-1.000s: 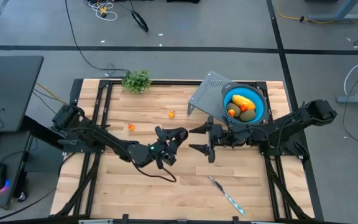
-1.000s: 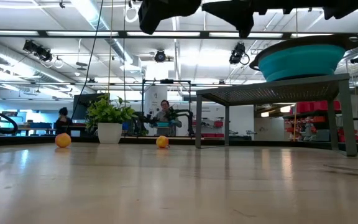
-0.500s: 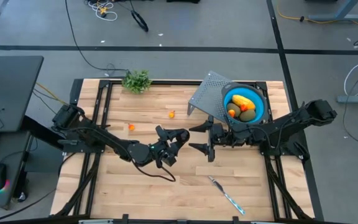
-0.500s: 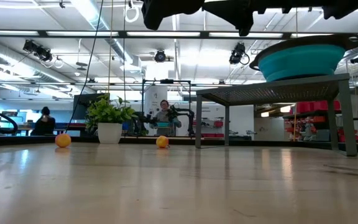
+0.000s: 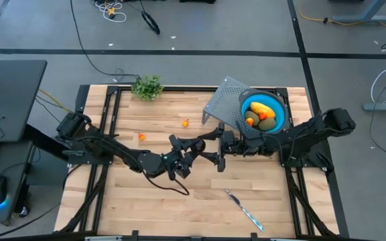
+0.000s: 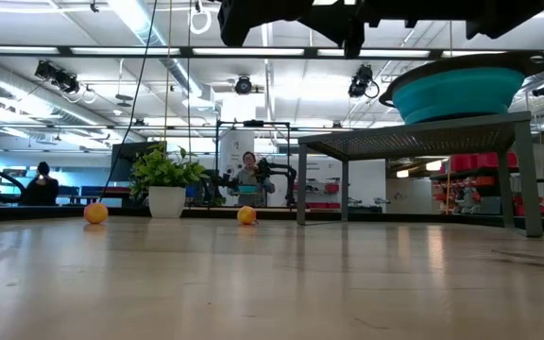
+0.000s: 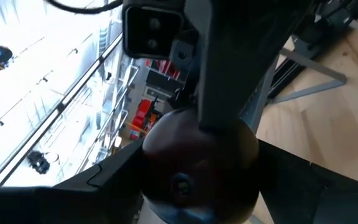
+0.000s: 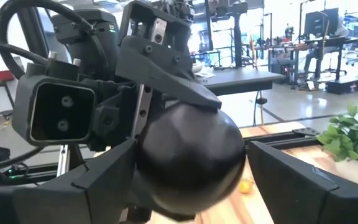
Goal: Pick & Place Fruit
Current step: Put the plum into the strainer bowl on the shelf
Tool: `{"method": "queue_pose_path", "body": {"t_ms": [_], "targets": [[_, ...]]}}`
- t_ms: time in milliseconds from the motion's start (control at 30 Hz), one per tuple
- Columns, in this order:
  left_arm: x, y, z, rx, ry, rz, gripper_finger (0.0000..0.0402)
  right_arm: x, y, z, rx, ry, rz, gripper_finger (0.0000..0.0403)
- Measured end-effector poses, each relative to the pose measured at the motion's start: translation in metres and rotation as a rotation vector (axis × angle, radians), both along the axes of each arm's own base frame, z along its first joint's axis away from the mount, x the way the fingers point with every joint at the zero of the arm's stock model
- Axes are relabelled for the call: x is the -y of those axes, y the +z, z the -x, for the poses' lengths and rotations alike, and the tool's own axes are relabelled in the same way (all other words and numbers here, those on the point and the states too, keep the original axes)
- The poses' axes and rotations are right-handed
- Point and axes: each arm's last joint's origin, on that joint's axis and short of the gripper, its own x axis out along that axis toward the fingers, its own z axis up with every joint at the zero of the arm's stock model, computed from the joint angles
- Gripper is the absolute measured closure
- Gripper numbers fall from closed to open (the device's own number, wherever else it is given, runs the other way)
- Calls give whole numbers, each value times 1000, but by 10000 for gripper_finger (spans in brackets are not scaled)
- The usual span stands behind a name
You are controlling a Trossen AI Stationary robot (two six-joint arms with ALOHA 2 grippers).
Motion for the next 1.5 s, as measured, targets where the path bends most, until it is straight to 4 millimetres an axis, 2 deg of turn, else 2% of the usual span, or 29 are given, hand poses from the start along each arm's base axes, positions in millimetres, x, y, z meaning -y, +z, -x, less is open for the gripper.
{"method": "queue_pose_path", "body": {"t_ms": [367,667,867,1200,1400,1500], "targets": [[2,0,-1,7,-77,2,123,-1,0,-8,3,-6,-28,91],[3,0,-2,24,-121,28,123,-4,0,-8,3,25,-33,137],[3,0,-2,42,-128,65,118,-4,0,-8,1,25,-33,142],[10,2,0,72,-211,114,57,-2,-2,-8,-13,-19,-24,142],[18,9,8,99,-63,57,15,-1,3,-5,1,-23,-2,142],[22,16,14,146,11,71,5,1,6,-2,-20,-86,53,140]]}}
